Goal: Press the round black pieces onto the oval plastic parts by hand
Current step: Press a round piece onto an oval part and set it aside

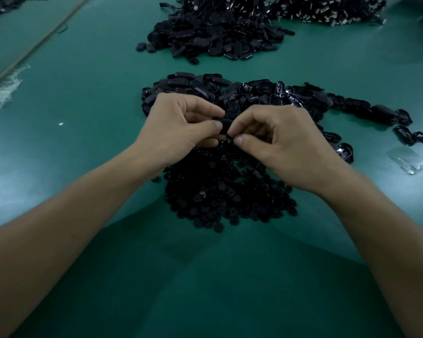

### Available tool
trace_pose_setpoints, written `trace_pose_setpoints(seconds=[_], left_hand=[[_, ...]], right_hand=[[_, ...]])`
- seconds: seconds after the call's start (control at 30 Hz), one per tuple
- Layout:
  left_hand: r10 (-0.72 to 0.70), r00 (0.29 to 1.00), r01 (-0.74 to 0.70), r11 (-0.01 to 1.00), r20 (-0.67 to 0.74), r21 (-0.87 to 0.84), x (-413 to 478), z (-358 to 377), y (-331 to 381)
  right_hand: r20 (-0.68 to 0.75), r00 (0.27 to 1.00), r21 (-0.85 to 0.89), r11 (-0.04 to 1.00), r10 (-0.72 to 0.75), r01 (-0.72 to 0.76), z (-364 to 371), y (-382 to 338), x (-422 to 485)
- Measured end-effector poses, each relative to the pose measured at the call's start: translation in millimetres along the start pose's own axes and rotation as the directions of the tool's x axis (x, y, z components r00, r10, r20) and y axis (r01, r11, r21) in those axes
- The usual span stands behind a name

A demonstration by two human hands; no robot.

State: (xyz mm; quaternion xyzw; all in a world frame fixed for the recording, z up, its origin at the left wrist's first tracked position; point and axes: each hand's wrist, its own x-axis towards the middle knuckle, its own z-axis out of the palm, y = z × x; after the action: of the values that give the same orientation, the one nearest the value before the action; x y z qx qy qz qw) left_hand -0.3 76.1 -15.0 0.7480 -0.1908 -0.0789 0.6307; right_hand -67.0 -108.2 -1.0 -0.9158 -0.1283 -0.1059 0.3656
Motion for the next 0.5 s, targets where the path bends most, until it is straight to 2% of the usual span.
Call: trace_pose_setpoints(seconds=[0.13,0.27,0.5], left_hand=[[0.009,0.999,-0.009,1.0,0.051,0.016,-2.8,2.6,2.2],[0.011,0.996,-0.011,1.0,0.083,0.004,-5.0,4.4,4.7],[0.014,0.999,-0.011,0.998,0.042,-0.058,-4.2,4.4,6.5]], right_hand=[[-0.067,0.998,0.038,0.999,0.015,-0.013,3.8,-2.2,0.1],[-0.055,0.997,0.128,0.991,0.054,-0.046,3.2,0.5,1.4],[-0.092,0.992,0.28,0.958,0.09,-0.061,-3.8,2.5,4.3]])
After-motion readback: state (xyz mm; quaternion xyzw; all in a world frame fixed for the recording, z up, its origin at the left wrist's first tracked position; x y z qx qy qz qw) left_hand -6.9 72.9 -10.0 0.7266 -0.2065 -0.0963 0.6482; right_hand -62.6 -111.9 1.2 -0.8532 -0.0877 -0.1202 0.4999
